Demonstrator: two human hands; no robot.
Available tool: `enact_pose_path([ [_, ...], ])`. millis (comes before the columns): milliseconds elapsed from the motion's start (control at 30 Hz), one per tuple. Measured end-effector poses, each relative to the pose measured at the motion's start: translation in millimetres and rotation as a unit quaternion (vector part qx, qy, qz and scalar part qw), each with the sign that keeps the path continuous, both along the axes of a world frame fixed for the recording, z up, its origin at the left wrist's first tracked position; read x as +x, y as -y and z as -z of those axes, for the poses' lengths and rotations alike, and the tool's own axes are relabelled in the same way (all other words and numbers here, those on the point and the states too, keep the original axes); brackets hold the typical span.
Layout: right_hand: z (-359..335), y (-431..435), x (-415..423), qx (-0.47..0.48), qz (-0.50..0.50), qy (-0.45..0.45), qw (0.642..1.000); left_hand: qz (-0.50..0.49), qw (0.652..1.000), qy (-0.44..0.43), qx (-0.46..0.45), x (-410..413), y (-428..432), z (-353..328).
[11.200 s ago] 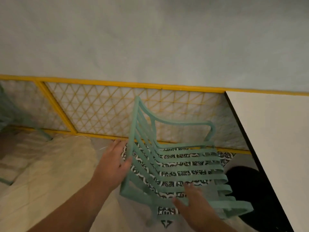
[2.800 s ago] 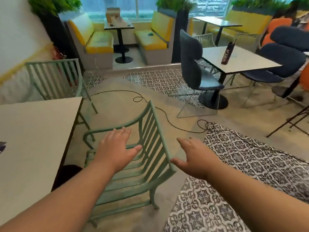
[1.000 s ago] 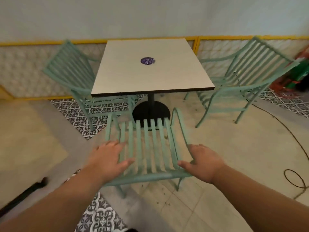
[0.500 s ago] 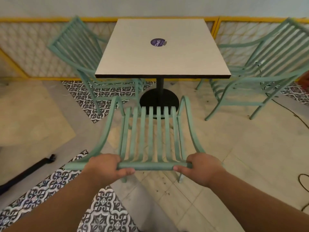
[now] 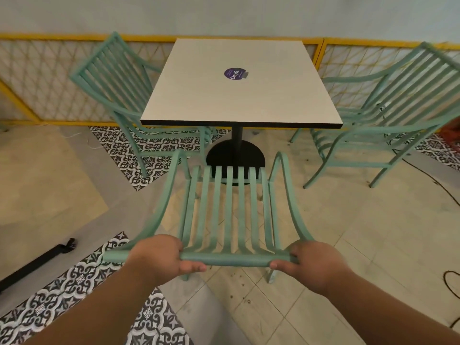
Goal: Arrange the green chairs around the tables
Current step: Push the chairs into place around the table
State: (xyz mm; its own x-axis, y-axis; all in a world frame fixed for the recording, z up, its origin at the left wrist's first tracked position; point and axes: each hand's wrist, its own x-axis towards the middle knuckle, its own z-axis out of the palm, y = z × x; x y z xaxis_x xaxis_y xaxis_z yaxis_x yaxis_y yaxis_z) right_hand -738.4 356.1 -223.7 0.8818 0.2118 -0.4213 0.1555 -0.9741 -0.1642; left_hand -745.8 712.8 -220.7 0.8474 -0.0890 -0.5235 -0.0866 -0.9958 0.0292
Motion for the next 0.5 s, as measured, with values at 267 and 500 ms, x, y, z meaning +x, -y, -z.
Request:
enact_pose_path([
  [267, 1.8, 13.6, 26.3, -0.015, -0.007, 0.001, 1.000, 0.033, 0.998, 0.027, 0.045, 29.8, 16.5, -3.5],
  [500, 0.7, 21.2, 47.3, -0.034, 0.006, 0.029, 0.999, 0.007, 0.999, 0.037, 0.014, 54.6, 25.8, -1.9],
])
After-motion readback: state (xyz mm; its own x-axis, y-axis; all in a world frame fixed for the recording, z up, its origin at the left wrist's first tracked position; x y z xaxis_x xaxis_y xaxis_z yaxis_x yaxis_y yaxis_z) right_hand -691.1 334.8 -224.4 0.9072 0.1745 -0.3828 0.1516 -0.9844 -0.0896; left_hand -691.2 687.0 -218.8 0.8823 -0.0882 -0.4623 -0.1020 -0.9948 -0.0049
